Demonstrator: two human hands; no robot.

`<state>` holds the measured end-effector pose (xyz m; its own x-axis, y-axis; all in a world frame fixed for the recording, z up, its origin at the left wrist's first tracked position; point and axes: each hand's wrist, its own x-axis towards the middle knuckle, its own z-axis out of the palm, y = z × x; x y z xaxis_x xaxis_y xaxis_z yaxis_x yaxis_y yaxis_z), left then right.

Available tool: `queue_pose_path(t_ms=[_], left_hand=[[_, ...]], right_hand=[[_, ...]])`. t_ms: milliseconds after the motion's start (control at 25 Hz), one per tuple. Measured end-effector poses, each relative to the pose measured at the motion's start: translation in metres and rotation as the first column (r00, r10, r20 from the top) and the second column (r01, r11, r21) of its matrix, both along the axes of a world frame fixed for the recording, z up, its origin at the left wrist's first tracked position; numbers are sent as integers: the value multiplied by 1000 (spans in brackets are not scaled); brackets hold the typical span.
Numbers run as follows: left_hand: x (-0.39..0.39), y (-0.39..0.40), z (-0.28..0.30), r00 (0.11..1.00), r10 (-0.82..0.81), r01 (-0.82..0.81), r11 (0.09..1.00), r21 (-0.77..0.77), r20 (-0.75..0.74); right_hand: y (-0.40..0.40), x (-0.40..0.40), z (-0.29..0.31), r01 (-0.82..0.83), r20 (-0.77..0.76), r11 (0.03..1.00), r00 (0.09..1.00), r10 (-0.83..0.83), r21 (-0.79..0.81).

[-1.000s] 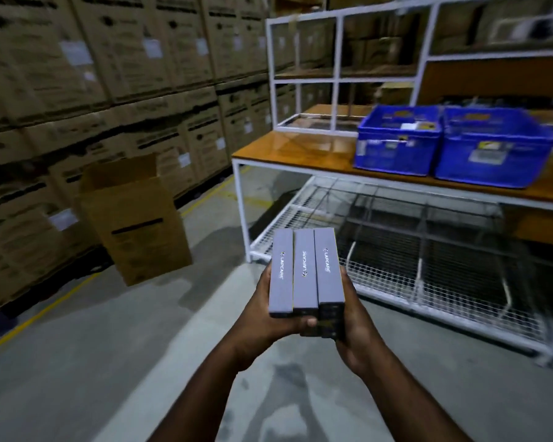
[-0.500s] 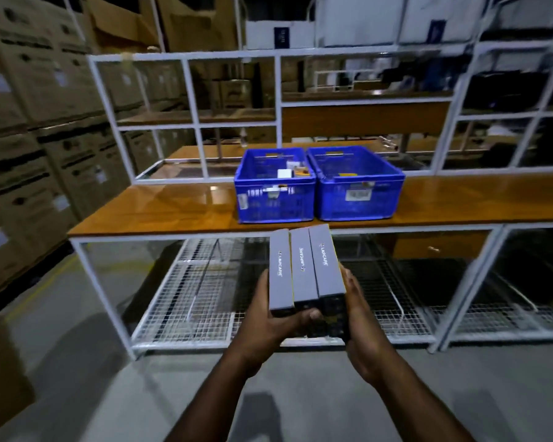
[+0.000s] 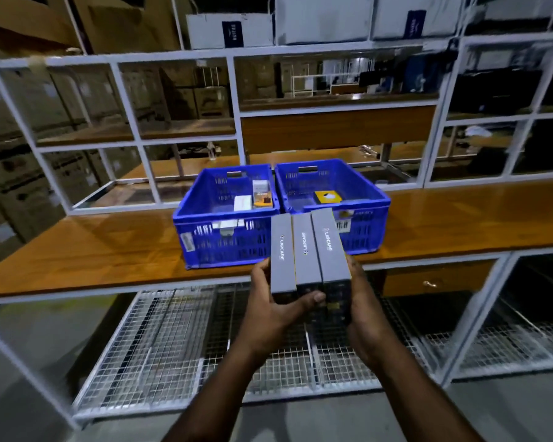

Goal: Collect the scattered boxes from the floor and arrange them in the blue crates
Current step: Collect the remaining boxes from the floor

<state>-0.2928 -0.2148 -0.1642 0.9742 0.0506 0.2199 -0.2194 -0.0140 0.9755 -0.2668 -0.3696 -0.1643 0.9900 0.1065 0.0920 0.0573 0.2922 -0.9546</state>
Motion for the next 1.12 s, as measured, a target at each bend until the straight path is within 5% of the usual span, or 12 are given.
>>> queue_pose_path(t_ms=[280, 520, 760, 880, 1040, 1120], left_hand=[[148, -48, 48, 987, 134, -134, 991, -10, 87], [267, -54, 80, 964, 212, -245, 942, 229, 157], [374, -37, 85, 980, 193, -198, 894, 403, 52], [406, -33, 86, 979, 185, -95, 791, 604, -90], [439, -27, 79, 970, 66, 108, 747, 656, -235], [452, -29, 59, 941, 8, 260, 618, 742, -337]], right_hand=[[-32, 169, 55, 84, 94, 993, 993, -77, -77], [-48, 266, 99, -27, 112, 931, 991, 72, -363], [-41, 366, 105, 181, 224, 678, 974, -25, -712], [-41, 408, 101, 315, 277, 432, 949, -150, -845], [-48, 447, 88, 149, 119, 178, 978, -169, -973], [-47, 451, 76, -41, -53, 81, 989, -141, -996]])
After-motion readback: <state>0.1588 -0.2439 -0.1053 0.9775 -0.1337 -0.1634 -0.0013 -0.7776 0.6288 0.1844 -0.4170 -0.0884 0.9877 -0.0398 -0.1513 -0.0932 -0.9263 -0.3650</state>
